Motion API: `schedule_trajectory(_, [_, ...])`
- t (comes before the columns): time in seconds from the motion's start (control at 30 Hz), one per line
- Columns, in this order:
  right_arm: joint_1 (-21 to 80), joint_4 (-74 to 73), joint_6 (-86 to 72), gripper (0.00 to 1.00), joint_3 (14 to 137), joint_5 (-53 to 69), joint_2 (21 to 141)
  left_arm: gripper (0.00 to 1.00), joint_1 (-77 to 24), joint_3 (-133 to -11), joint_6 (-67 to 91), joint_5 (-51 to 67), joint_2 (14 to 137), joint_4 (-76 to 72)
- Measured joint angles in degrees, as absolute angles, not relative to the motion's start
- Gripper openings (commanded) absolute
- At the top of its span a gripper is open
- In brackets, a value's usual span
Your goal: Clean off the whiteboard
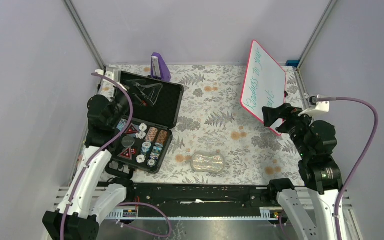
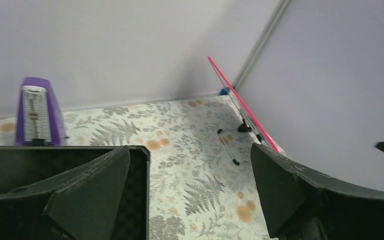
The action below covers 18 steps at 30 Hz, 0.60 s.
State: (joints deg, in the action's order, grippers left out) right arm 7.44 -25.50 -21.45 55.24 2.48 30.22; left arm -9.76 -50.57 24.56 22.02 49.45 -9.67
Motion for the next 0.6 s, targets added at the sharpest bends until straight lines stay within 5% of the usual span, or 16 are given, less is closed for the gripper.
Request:
schedule_trajectory(0.33, [7.44, -19.4, -28.97, 0.99, 43.97, 13.34, 29.26, 0.99, -13.96, -51.03, 26.81, 29.39, 55.29, -10.39])
schedule_trajectory(0.6, [8.01, -15.9, -32.6, 1.0, 43.88, 27.29, 40.05, 0.99, -15.75, -52.12, 26.72, 32.03, 55.68, -10.22])
